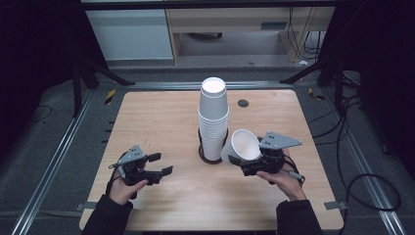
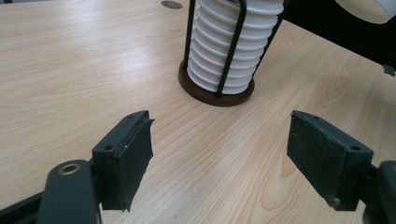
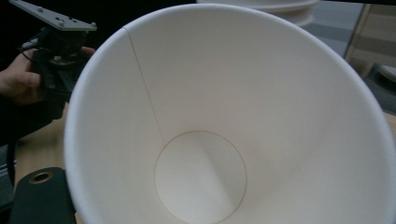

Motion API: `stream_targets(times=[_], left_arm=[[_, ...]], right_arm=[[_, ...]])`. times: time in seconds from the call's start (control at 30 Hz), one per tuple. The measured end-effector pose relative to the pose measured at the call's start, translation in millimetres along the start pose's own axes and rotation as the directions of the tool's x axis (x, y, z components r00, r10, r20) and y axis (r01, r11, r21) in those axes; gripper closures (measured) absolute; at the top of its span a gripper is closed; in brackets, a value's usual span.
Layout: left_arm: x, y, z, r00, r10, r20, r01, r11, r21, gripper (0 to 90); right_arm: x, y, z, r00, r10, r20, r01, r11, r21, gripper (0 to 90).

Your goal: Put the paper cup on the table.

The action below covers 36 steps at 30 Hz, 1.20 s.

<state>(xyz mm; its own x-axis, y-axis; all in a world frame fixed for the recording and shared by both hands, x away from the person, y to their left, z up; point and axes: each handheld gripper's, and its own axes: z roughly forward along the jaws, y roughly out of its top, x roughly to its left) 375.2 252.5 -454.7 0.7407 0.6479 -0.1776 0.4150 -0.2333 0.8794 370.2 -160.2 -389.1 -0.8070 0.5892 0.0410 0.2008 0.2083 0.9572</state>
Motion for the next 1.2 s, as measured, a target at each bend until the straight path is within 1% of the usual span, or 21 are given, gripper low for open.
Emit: stream_targets(times=[0.13, 0.17, 0.27, 0.33, 0.37, 0.43, 0.5, 0.53, 0.57, 0.63, 0.67, 0.73, 0.77, 0.83, 0.87, 0.9, 0.97, 1.03, 1.07, 1.13, 1.2], left_arm=[[4.0, -1.6, -1.7, 0.9997, -0.008, -0.024, 0.008, 1.0, 0.003, 21.5], [4.9, -1.7, -2.2, 0.9996, -0.009, -0.028, 0.01, 0.9999, 0.004, 21.5], [7.3, -1.8, -4.1, 0.9991, -0.016, -0.04, 0.017, 0.9999, 0.002, 21.5], [8.5, -1.4, -5.5, 0.9988, -0.016, -0.047, 0.016, 0.9999, 0.001, 21.6], [9.0, -1.2, -6.2, 0.9986, -0.017, -0.049, 0.017, 0.9998, -0.001, 21.6], [9.6, -0.5, -7.1, 0.9984, -0.022, -0.052, 0.022, 0.9997, -0.005, 21.7], [10.4, 0.1, -7.4, 0.9981, -0.023, -0.057, 0.023, 0.9997, -0.002, 21.8], [10.9, 0.1, -7.3, 0.9978, -0.024, -0.062, 0.024, 0.9997, -0.001, 21.8], [11.5, -0.2, -7.2, 0.9977, -0.023, -0.064, 0.023, 0.9997, 0.002, 21.8], [12.5, -1.0, -6.8, 0.9972, -0.026, -0.07, 0.027, 0.9996, 0.004, 21.8], [13.3, -1.6, -6.8, 0.9968, -0.029, -0.074, 0.029, 0.9995, 0.007, 21.9], [14.5, -2.2, -6.9, 0.9965, -0.028, -0.078, 0.029, 0.9995, 0.011, 21.9], [15.2, -2.3, -7.3, 0.9961, -0.031, -0.082, 0.032, 0.9995, 0.009, 21.9], [16.9, -2.4, -8.6, 0.9953, -0.033, -0.091, 0.034, 0.9994, 0.009, 21.9], [17.8, -2.4, -9.4, 0.9949, -0.035, -0.095, 0.035, 0.9994, 0.006, 21.9], [18.6, -2.2, -10.3, 0.9943, -0.039, -0.1, 0.039, 0.9992, 0.004, 21.9], [20.3, -2.0, -12.0, 0.993, -0.044, -0.109, 0.044, 0.999, -0.002, 21.9], [21.8, -2.4, -12.9, 0.9917, -0.046, -0.12, 0.046, 0.9989, -0.003, 21.9], [22.9, -2.9, -13.2, 0.9907, -0.043, -0.129, 0.044, 0.999, 0.002, 21.9], [24.0, -3.5, -13.1, 0.9897, -0.048, -0.135, 0.049, 0.9988, 0.002, 22.0], [24.2, -3.6, -13.4, 0.9896, -0.046, -0.136, 0.047, 0.9989, 0.003, 22.0]], right_arm=[[-10.4, -4.0, -11.6, 0.9985, 0.011, 0.054, -0.011, 1.0, -0.003, 13.8], [-12.9, -4.4, -14.1, 0.9974, 0.018, 0.071, -0.017, 1.0, -0.004, 13.7], [-18.7, -5.5, -18.8, 0.9933, 0.016, 0.115, -0.017, 1.0, 0.011, 13.7], [-23.9, -7.0, -20.8, 0.9867, 0.018, 0.162, -0.024, 0.999, 0.032, 13.6], [-26.7, -8.6, -22.0, 0.984, 0.019, 0.177, -0.026, 0.999, 0.039, 13.6], [-32.6, -12.6, -24.4, 0.9784, 0.034, 0.204, -0.045, 0.998, 0.05, 13.7], [-38.0, -16.0, -27.3, 0.9704, 0.035, 0.239, -0.051, 0.997, 0.064, 13.7], [-40.6, -17.3, -28.5, 0.966, 0.043, 0.255, -0.063, 0.995, 0.072, 13.7], [-44.3, -18.7, -29.8, 0.9596, 0.042, 0.278, -0.066, 0.995, 0.079, 13.7], [-49.7, -19.9, -31.3, 0.951, 0.053, 0.305, -0.085, 0.992, 0.091, 13.7], [-52.6, -20.5, -31.9, 0.9444, 0.058, 0.324, -0.095, 0.99, 0.1, 13.7], [-57.9, -21.9, -32.5, 0.927, 0.045, 0.372, -0.1, 0.986, 0.13, 13.7], [-59.5, -22.5, -32.9, 0.9207, 0.043, 0.388, -0.105, 0.985, 0.138, 13.7], [-64.9, -24.5, -34.2, 0.9007, 0.041, 0.433, -0.12, 0.981, 0.156, 13.7], [-69.6, -26.2, -35.8, 0.8864, 0.044, 0.461, -0.133, 0.978, 0.161, 13.7], [-69.6, -26.2, -35.8, 0.8864, 0.044, 0.461, -0.133, 0.978, 0.161, 13.7], [-75.9, -28.8, -37.5, 0.8689, 0.046, 0.493, -0.147, 0.975, 0.168, 13.7], [-80.5, -31.1, -38.9, 0.8597, 0.047, 0.509, -0.154, 0.973, 0.17, 13.6], [-82.8, -32.4, -39.4, 0.8553, 0.058, 0.515, -0.169, 0.971, 0.171, 13.6], [-89.0, -37.5, -39.2, 0.8417, 0.057, 0.537, -0.189, 0.963, 0.194, 13.5], [-92.7, -41.3, -37.9, 0.8317, 0.037, 0.554, -0.192, 0.955, 0.224, 13.6]])
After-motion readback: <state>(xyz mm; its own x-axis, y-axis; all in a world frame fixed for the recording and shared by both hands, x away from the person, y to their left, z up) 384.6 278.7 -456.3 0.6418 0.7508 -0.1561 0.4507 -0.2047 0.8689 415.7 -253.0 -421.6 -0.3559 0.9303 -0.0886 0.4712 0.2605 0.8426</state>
